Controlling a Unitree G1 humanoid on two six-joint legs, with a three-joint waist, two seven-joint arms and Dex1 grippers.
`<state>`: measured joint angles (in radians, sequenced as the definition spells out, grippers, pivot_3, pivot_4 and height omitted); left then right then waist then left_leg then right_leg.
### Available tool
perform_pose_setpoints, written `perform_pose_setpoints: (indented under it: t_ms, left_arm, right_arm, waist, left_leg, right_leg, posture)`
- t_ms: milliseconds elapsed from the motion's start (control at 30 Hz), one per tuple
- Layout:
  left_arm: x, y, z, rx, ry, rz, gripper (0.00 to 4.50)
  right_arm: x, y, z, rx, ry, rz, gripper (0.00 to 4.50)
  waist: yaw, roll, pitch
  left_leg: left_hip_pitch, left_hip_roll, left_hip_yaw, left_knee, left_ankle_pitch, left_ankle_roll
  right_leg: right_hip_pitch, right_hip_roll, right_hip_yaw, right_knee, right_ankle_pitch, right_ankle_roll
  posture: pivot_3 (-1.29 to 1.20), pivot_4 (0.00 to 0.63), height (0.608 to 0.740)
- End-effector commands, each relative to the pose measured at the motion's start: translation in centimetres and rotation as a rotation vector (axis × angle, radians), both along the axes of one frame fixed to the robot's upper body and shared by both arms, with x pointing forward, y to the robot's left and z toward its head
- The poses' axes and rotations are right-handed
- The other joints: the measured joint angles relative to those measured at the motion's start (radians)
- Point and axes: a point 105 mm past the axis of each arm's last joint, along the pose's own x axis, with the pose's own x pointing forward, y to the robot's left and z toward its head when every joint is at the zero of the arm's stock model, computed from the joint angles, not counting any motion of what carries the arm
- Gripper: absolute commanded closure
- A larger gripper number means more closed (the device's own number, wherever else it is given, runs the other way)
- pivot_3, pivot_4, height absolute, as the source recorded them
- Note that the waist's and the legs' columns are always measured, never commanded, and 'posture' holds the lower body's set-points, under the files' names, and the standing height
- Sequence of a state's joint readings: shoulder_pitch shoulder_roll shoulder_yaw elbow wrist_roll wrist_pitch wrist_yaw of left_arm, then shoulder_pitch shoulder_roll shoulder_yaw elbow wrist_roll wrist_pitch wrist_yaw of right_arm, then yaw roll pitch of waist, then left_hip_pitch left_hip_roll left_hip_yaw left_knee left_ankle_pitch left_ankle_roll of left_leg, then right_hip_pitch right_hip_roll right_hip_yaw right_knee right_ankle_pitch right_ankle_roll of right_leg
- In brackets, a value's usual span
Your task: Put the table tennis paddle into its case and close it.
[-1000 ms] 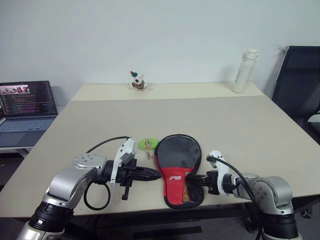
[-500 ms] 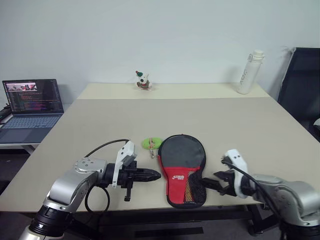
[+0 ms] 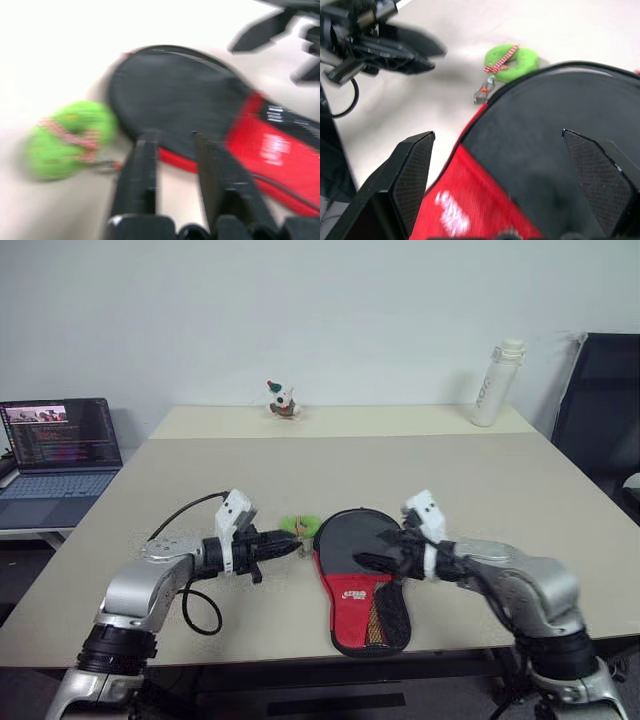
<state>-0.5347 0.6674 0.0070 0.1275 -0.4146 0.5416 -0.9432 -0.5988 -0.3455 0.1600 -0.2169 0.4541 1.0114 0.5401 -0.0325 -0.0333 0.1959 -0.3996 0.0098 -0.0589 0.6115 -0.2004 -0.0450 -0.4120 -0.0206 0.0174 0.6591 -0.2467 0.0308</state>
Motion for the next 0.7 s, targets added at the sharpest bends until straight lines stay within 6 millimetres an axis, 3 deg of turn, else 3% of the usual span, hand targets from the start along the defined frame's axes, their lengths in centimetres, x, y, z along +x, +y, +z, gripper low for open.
perform_pose_setpoints:
  t_ms: [33,200,433,567,700]
  left_arm:
    - [1.7,0.5,1.2,0.016,-0.083,0.092,1.75]
    - [4.9,1.3,0.4,0.041,-0.080,0.285,0.04]
    - [7.1,-0.3,-2.0,0.008,0.074,0.287,0.04]
    - [6.9,-2.5,-4.2,0.039,0.182,0.160,0.04]
    - [6.5,-2.9,-5.0,0.096,0.199,0.085,0.04]
  right_arm:
    - [0.8,1.1,-0.7,-0.048,-0.075,0.010,0.00]
    - [0.8,1.3,-2.1,-0.094,-0.086,0.013,0.00]
    - [0.5,1.3,-2.7,-0.093,-0.070,0.007,0.00]
    - [0.5,1.5,-2.7,-0.095,-0.076,-0.003,0.00]
    - [0.6,1.4,-2.6,-0.098,-0.084,-0.017,0.00]
  waist:
    - [0.000,0.000,0.000]
    - [0.004,0.000,0.000]
    - [0.001,0.000,0.000]
    - [0.000,0.000,0.000]
    - [0.001,0.000,0.000]
  left_leg:
    - [0.000,0.000,0.000,0.000,0.000,0.000]
    - [0.000,0.000,0.000,0.000,0.000,0.000]
    - [0.000,-0.001,-0.001,0.001,0.000,0.000]
    - [0.000,-0.001,-0.001,0.001,0.000,0.000]
    - [0.000,-0.001,-0.001,0.001,0.000,0.000]
  right_leg:
    - [0.000,0.000,0.000,0.000,0.000,0.000]
    - [0.000,0.000,0.000,0.001,0.000,0.000]
    - [0.000,0.000,-0.001,0.002,0.000,0.000]
    - [0.000,0.000,-0.001,0.003,0.000,0.000]
    - [0.000,0.000,-0.001,0.003,0.000,0.000]
  posture:
    - [0.00,0.150,0.740]
    - [0.00,0.150,0.740]
    - [0.00,0.150,0.740]
    - [0.00,0.150,0.740]
    - [0.00,0.150,0.740]
